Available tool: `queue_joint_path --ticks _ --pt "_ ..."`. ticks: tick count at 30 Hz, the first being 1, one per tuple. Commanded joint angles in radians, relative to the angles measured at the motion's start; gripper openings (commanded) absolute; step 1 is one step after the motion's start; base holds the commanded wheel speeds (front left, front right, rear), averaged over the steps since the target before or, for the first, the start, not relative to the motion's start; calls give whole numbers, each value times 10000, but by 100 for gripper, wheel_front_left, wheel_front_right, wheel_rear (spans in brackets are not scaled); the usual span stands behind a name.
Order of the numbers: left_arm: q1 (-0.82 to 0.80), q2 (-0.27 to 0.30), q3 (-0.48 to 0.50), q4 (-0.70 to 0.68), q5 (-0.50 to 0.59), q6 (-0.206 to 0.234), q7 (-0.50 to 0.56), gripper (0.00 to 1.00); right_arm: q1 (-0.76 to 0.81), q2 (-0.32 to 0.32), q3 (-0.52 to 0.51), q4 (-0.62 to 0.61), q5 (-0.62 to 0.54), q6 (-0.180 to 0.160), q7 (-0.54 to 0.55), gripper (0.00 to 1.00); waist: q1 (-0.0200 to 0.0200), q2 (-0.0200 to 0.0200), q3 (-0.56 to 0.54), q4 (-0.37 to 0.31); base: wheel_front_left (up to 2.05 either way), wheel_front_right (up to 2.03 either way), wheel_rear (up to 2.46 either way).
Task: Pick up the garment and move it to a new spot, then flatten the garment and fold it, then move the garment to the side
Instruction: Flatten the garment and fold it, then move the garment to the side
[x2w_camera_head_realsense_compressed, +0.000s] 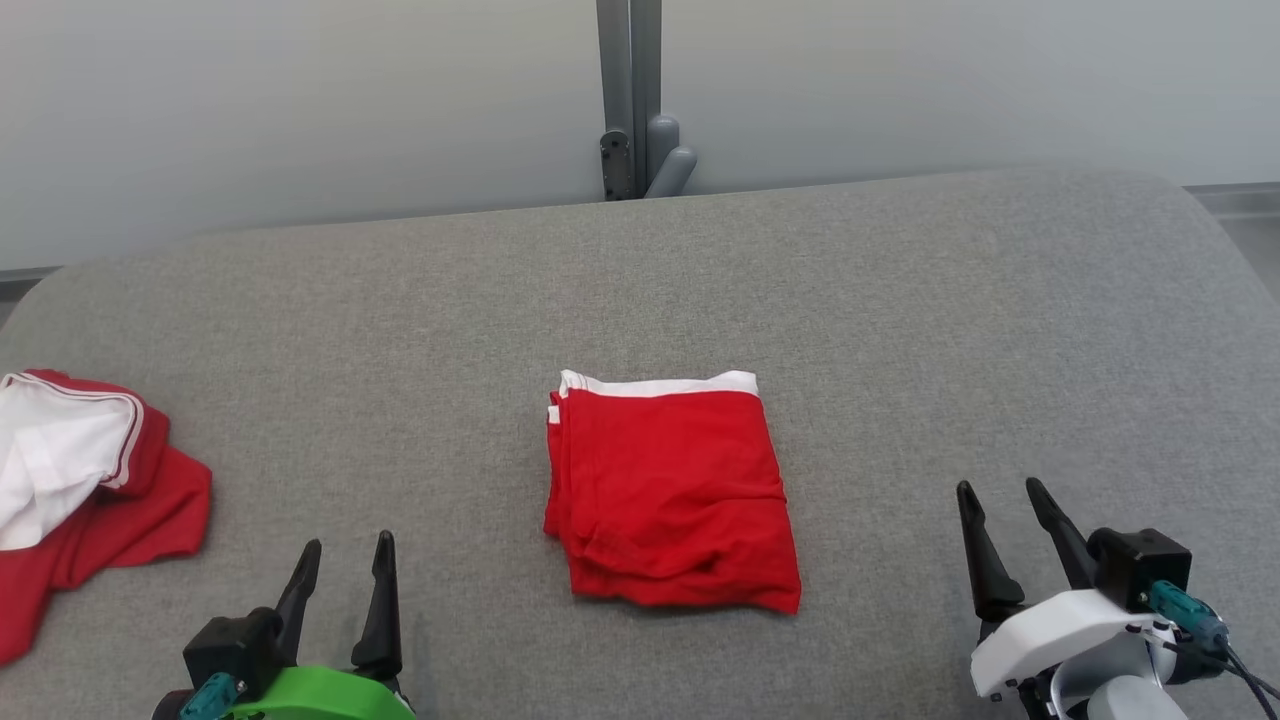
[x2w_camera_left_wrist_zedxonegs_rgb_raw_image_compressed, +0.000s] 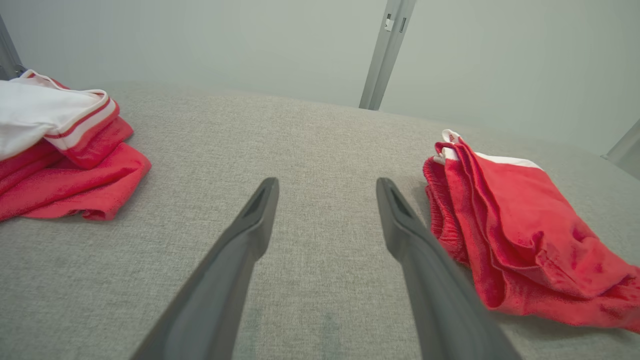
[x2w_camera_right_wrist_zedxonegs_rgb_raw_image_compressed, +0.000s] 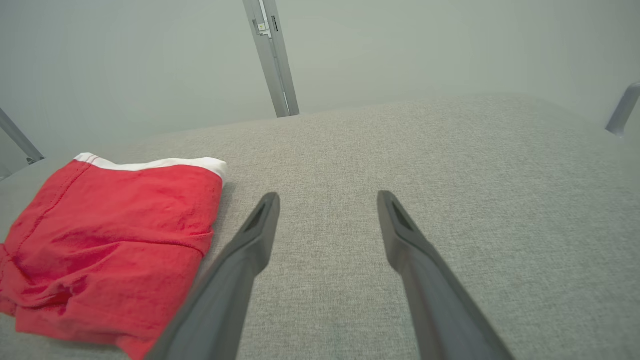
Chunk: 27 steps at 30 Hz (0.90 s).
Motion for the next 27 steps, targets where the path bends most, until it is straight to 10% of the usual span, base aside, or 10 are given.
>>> queue_joint_path --ticks 1,27 --pt "240 -33 134 -85 163 22 0 100 223 93 -185 -128 -102 -1 -5 100 0 -1 -120 -72 0 0 0" --pt "1044 -251 321 -546 781 22 0 100 723 618 -308 -526 -552 -1 -5 100 0 -1 -339 285 0 0 0"
